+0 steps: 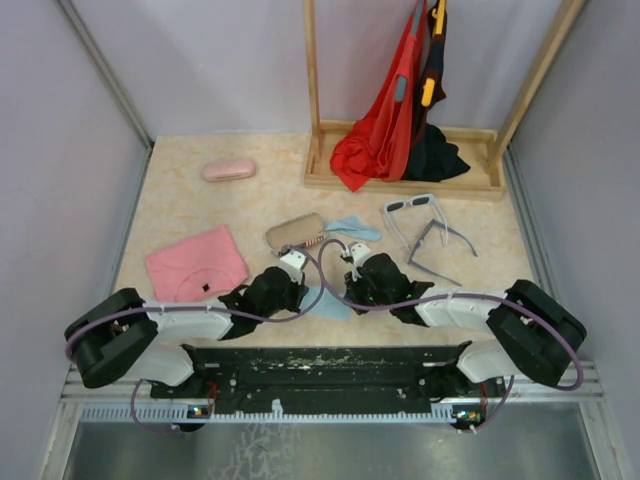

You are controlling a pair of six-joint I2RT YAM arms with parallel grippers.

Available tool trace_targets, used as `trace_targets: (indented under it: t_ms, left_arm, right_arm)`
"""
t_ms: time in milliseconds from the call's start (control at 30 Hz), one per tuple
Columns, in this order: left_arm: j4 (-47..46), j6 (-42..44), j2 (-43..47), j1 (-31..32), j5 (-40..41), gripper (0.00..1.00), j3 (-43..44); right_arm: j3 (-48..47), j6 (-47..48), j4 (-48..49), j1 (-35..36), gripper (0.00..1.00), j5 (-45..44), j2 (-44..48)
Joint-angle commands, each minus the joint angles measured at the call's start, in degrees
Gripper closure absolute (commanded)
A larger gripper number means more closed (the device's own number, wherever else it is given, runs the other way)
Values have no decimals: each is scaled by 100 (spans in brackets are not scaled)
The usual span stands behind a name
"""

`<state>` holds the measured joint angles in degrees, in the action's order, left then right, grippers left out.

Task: Organize the sunglasses
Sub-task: Fold the glasses cleaning cloth at the center of the board.

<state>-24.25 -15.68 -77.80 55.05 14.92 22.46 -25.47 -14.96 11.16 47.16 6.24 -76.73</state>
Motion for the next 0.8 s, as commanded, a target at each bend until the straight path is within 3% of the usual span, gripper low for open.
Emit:
trace_targets:
  t_ms: [0,167,533,767]
  left_arm:
    - [-118,-168,197,73,8,91,-107]
    - [-96,-243,267,132,-6,88,-204]
    - [3,-709,628,293,98,74,-547]
    - [279,-840,933,372,160,70,-645]
  right_arm:
    - [-9,63,328,105,99,88,-52]
    - [-5,72,313,176,97,113,-53]
    - [99,20,224,258,75,183,183]
    - [207,-15,53,264,71,305,393]
